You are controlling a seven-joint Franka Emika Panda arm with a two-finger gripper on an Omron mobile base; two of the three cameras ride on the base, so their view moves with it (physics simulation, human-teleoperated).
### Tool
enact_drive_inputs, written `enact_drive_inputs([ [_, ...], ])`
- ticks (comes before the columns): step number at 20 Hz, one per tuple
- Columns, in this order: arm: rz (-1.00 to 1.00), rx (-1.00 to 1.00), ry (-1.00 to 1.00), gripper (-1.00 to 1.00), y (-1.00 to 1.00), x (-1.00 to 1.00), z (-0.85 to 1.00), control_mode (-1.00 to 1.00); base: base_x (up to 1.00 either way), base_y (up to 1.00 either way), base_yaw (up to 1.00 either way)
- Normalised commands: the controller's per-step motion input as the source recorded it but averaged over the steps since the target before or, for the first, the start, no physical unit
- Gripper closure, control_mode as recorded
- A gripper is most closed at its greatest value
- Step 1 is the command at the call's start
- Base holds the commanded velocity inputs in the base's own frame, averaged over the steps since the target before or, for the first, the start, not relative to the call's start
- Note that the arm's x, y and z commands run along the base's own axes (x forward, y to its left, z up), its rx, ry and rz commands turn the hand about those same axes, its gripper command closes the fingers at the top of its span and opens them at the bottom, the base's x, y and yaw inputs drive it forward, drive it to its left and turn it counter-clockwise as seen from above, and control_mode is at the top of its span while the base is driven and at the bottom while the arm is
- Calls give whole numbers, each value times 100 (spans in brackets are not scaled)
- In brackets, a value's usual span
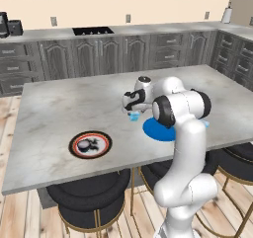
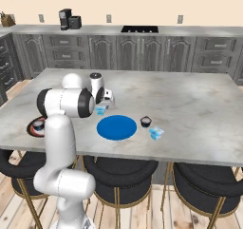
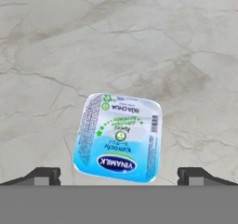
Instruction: Place two yogurt containers on each plate.
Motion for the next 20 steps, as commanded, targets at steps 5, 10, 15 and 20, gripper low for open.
enact_drive_inputs([
  [5,0,0,0,-100,1,3,-11,-100,0,0,0],
  [10,0,0,0,-100,0,10,-12,-100,0,0,0],
  [15,0,0,0,-100,1,12,-9,-100,0,0,0],
  [20,0,0,0,-100,2,15,-3,-100,0,0,0],
])
